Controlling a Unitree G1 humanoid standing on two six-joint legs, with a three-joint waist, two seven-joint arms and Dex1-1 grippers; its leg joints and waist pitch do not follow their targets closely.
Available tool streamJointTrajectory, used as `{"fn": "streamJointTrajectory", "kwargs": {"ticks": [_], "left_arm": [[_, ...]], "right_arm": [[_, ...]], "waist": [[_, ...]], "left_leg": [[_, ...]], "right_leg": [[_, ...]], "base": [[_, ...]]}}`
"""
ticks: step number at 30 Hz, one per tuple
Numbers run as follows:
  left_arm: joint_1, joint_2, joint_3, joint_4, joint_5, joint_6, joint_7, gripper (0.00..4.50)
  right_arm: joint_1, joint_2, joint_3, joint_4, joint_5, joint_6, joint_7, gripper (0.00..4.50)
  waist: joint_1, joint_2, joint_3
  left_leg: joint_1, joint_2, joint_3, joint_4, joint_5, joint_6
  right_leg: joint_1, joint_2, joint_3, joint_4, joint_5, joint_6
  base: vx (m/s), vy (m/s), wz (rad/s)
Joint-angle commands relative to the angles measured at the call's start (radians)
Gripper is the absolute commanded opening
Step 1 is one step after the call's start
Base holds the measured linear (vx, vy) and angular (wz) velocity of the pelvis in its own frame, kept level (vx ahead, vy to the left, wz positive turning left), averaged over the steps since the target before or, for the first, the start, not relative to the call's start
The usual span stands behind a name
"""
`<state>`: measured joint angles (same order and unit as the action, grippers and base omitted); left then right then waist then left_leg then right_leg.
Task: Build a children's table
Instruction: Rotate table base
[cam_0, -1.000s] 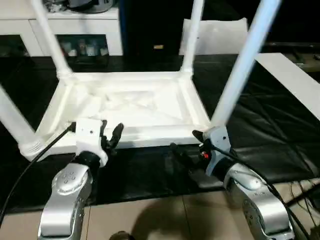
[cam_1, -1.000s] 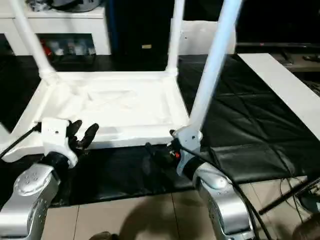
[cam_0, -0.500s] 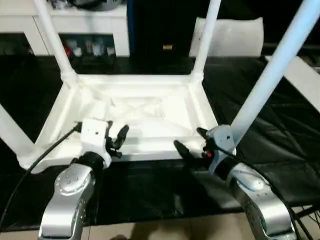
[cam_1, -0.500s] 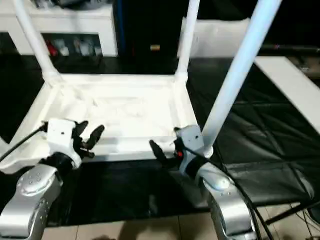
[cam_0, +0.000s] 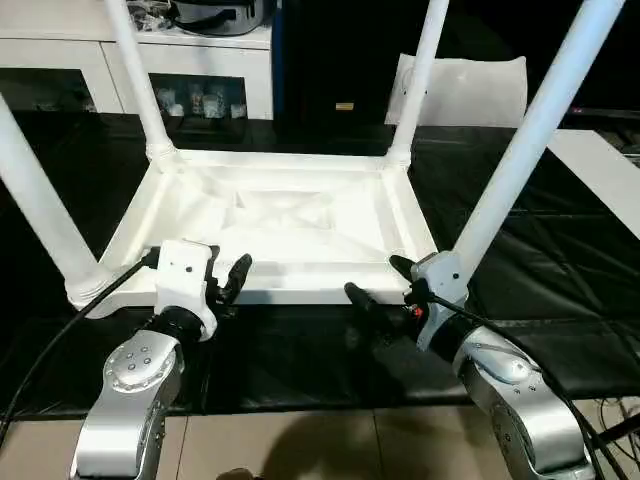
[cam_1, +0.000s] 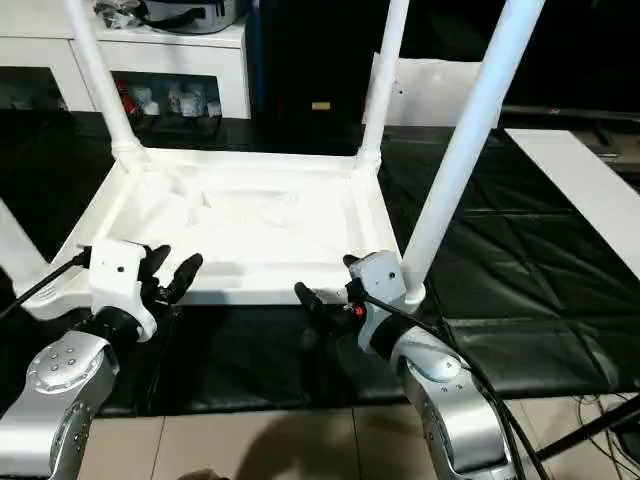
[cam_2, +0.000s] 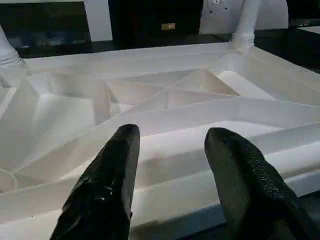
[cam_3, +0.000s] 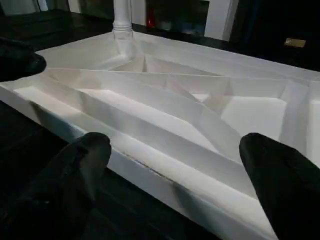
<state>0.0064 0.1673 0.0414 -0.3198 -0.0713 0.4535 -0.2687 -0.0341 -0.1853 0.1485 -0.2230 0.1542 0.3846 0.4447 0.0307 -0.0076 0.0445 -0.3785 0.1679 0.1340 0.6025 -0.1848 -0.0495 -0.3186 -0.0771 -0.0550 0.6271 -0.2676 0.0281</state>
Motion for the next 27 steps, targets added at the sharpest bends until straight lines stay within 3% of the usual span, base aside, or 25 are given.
{"fn": "streamJointTrajectory", "kwargs": {"ticks": [1, 2, 3, 4, 5, 7, 10, 15, 17, 20, 22, 23, 24, 25, 26, 27], "left_arm": [[0.001, 0.004, -0.001, -0.014, -0.007, 0.01, 0.01, 2.36], [0.002, 0.006, 0.0, -0.016, -0.01, 0.011, 0.01, 2.36], [0.005, 0.008, 0.006, -0.018, -0.015, 0.017, 0.01, 2.36], [0.008, 0.009, 0.011, -0.019, -0.019, 0.021, 0.01, 2.36], [0.011, 0.012, 0.016, -0.02, -0.023, 0.029, 0.007, 2.36], [0.024, 0.032, 0.015, -0.012, -0.021, 0.029, -0.014, 2.57], [0.027, 0.021, 0.047, -0.005, -0.03, 0.053, 0.008, 2.57], [0.067, 0.032, 0.059, -0.022, -0.048, 0.03, -0.007, 2.57], [0.104, 0.052, 0.049, -0.047, -0.08, 0.021, -0.058, 2.76], [0.157, 0.093, 0.052, -0.08, -0.13, 0.011, -0.151, 2.93], [0.202, 0.135, 0.06, -0.106, -0.161, 0.011, -0.221, 2.93], [0.247, 0.184, 0.069, -0.133, -0.191, 0.028, -0.29, 2.93], [0.264, 0.209, 0.072, -0.142, -0.196, 0.03, -0.317, 2.93], [0.276, 0.227, 0.077, -0.148, -0.203, 0.033, -0.334, 2.93], [0.286, 0.244, 0.082, -0.154, -0.21, 0.034, -0.349, 2.93], [0.286, 0.265, 0.084, -0.16, -0.228, 0.046, -0.371, 2.93]], "right_arm": [[-0.003, -0.005, 0.001, 0.011, 0.005, 0.009, 0.0, 4.5], [-0.004, -0.005, 0.002, 0.011, 0.009, 0.016, 0.003, 4.5], [-0.008, -0.011, 0.009, 0.013, 0.007, 0.018, 0.011, 4.5], [-0.012, -0.015, 0.014, 0.015, 0.005, 0.019, 0.016, 4.5], [-0.02, -0.02, 0.018, 0.023, 0.0, 0.029, 0.019, 4.5], [-0.052, -0.027, 0.015, 0.064, -0.004, 0.044, 0.024, 4.5], [-0.084, -0.041, 0.02, 0.102, -0.023, 0.043, 0.029, 4.5], [-0.157, -0.048, -0.054, 0.149, -0.016, 0.062, -0.023, 4.5], [-0.163, -0.06, -0.077, 0.149, -0.011, 0.081, -0.035, 4.5], [-0.164, -0.09, -0.096, 0.16, -0.013, 0.076, -0.029, 4.5], [-0.176, -0.113, -0.122, 0.201, -0.023, 0.044, -0.036, 4.5], [-0.201, -0.136, -0.149, 0.259, -0.047, 0.002, -0.064, 4.5], [-0.212, -0.144, -0.158, 0.278, -0.055, -0.017, -0.072, 4.5], [-0.22, -0.148, -0.164, 0.286, -0.055, -0.029, -0.07, 4.5], [-0.226, -0.15, -0.17, 0.291, -0.053, -0.04, -0.066, 4.5], [-0.228, -0.152, -0.161, 0.273, -0.034, -0.034, -0.031, 4.5]], "waist": [[-0.003, 0.01, -0.03], [-0.003, 0.008, -0.032], [-0.001, 0.019, -0.036], [-0.003, 0.012, -0.041], [-0.002, 0.012, -0.045], [-0.002, 0.019, -0.045], [-0.002, 0.02, -0.046], [0.002, 0.018, -0.051], [0.006, 0.008, -0.055], [0.011, 0.013, -0.059], [0.014, 0.01, -0.053], [0.012, 0.006, -0.045], [0.013, 0.008, -0.043], [0.014, 0.01, -0.04], [0.016, 0.004, -0.039], [0.02, 0.008, -0.037]], "left_leg": [[0.021, 0.054, -0.023, -0.102, -0.456, -0.08], [0.019, 0.053, -0.022, -0.102, -0.446, -0.078], [0.016, 0.053, -0.023, -0.102, -0.418, -0.074], [0.012, 0.053, -0.02, -0.1, -0.391, -0.069], [0.005, 0.053, -0.016, -0.1, -0.327, -0.05], [0.007, 0.052, -0.012, -0.096, -0.307, -0.043], [0.008, 0.053, -0.008, -0.094, -0.299, -0.045], [0.007, 0.054, -0.001, -0.086, -0.207, -0.022], [0.007, 0.055, 0.003, -0.081, -0.144, -0.004], [0.008, 0.054, 0.005, -0.076, -0.102, 0.009], [0.011, 0.055, 0.008, -0.081, -0.16, 0.004], [0.014, 0.057, 0.012, -0.089, -0.249, -0.013], [0.014, 0.056, 0.011, -0.091, -0.274, -0.021], [0.019, 0.057, 0.014, -0.094, -0.321, -0.037], [0.023, 0.058, 0.015, -0.093, -0.336, -0.042], [0.024, 0.058, 0.015, -0.095, -0.363, -0.052]], "right_leg": [[-0.02, -0.067, 0.048, -0.108, -0.346, -0.124], [-0.02, -0.065, 0.048, -0.108, -0.336, -0.124], [-0.018, -0.064, 0.05, -0.101, -0.296, -0.127], [-0.016, -0.06, 0.05, -0.099, -0.257, -0.128], [-0.014, -0.055, 0.049, -0.089, -0.161, -0.14], [-0.018, -0.054, 0.05, -0.086, -0.12, -0.157], [-0.018, -0.052, 0.054, -0.083, -0.086, -0.172], [-0.012, -0.05, 0.054, -0.073, 0.041, -0.19], [-0.009, -0.049, 0.053, -0.067, 0.112, -0.193], [-0.011, -0.046, 0.05, -0.061, 0.172, -0.191], [-0.017, -0.048, 0.05, -0.065, 0.107, -0.195], [-0.025, -0.048, 0.052, -0.076, -0.018, -0.191], [-0.026, -0.048, 0.052, -0.076, -0.062, -0.189], [-0.034, -0.047, 0.055, -0.084, -0.134, -0.177], [-0.037, -0.049, 0.056, -0.087, -0.161, -0.17], [-0.04, -0.05, 0.059, -0.09, -0.205, -0.154]], "base": [[0.0, 0.0, 0.0], [0.0, 0.0, 0.0], [0.0, 0.0, 0.0], [0.0, 0.0, 0.0], [0.0, 0.0, 0.0], [0.0, 0.0, 0.0], [0.0, 0.0, 0.0], [0.0, 0.0, 0.0], [0.0, 0.0, 0.0], [0.0, 0.0, 0.0], [0.0, 0.0, 0.0], [0.0, 0.0, 0.0], [0.0, 0.0, 0.0], [0.0, 0.0, 0.0], [0.0, 0.0, 0.0], [0.0, 0.0, 0.0]]}}
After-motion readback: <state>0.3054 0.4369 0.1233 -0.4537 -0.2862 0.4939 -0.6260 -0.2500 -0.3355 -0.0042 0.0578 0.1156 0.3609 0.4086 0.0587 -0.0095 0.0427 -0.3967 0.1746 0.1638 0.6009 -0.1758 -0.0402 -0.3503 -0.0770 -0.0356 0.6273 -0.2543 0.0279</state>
